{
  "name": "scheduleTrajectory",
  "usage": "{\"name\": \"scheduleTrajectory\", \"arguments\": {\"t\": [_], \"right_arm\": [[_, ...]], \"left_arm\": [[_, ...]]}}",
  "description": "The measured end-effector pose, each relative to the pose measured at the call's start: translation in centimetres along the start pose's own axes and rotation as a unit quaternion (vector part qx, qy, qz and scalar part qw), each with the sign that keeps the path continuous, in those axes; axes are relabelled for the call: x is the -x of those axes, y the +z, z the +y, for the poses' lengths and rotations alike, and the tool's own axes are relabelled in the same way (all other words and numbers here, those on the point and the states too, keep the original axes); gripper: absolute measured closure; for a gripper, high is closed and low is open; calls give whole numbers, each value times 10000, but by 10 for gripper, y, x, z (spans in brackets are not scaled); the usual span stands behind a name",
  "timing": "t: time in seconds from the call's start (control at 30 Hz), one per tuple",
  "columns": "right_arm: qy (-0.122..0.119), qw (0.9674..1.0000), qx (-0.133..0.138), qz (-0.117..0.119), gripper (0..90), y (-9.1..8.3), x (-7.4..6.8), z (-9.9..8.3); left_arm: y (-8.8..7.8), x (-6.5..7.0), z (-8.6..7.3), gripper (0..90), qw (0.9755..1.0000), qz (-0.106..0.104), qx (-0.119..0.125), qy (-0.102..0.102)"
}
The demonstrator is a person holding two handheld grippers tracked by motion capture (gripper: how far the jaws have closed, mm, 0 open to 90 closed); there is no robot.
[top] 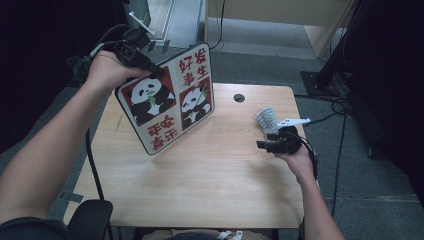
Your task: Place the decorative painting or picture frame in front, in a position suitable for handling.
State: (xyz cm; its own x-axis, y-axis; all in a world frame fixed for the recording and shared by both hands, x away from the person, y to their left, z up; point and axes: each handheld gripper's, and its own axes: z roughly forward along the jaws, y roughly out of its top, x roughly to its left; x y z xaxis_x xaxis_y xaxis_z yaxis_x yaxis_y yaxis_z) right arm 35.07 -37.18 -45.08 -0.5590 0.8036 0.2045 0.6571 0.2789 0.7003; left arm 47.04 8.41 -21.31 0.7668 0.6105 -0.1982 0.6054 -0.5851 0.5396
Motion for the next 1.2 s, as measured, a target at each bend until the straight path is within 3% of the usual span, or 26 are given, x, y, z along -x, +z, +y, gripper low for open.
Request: {"name": "scheduleTrajectory", "arguments": {"t": [0.17,0.47,0.8,0.93,1.2], "right_arm": [[22,10000,-16,-15,374,0,0,0],[61,9999,-34,-133,373,-5,3,-4],[60,9998,-93,-157,368,-4,1,-5],[-6,9998,-163,-144,367,-1,0,-6],[-18,9997,-192,-143,365,1,-1,-6]], "left_arm": [[12,26,0,798,9995,-168,-48,255],[27,64,8,796,9980,-446,-114,426],[43,78,9,795,9966,-633,-237,468],[47,78,6,794,9964,-650,-319,449],[52,70,5,789,9970,-694,-209,279]]}}
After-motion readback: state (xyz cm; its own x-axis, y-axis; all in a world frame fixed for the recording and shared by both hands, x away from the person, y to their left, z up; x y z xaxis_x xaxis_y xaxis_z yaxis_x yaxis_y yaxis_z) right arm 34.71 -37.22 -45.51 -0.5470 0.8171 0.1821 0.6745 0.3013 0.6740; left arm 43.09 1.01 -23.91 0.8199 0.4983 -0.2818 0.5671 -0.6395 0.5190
